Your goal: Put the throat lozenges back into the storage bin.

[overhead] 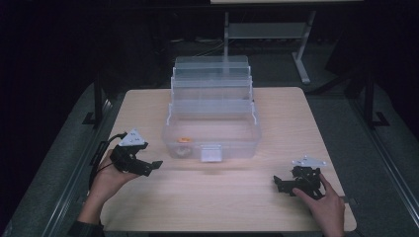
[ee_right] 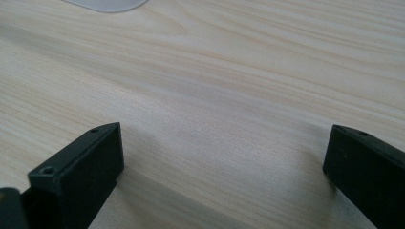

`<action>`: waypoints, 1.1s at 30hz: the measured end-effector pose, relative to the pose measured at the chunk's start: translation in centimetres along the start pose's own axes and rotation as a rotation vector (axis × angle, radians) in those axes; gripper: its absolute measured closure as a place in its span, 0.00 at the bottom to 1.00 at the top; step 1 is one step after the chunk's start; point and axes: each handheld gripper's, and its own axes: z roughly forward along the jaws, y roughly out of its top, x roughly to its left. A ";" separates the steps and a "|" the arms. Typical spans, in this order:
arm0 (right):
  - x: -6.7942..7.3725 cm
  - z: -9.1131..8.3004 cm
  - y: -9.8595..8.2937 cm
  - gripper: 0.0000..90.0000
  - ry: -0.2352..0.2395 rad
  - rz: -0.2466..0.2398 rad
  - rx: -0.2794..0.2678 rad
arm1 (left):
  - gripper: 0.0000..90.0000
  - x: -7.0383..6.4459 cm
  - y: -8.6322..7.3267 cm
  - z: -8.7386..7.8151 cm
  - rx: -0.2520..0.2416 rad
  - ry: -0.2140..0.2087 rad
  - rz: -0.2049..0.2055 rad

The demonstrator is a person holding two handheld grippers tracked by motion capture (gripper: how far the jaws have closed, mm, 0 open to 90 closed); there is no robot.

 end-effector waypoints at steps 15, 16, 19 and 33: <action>0.0 0.0 0.0 0.00 0.000 0.000 0.000 | 0.14 -1.6 -6.9 0.7 -0.048 0.095 -0.049; 0.0 0.0 0.0 0.00 0.000 0.000 0.000 | 0.14 -1.7 -7.4 0.7 -0.046 0.099 -0.049; 0.0 0.0 0.0 0.00 0.000 0.000 0.000 | 0.13 -2.0 -8.3 0.8 -0.037 0.100 -0.060; 0.0 0.0 0.0 0.00 0.001 0.000 0.000 | 0.12 -2.2 -11.0 1.8 0.007 0.080 -0.096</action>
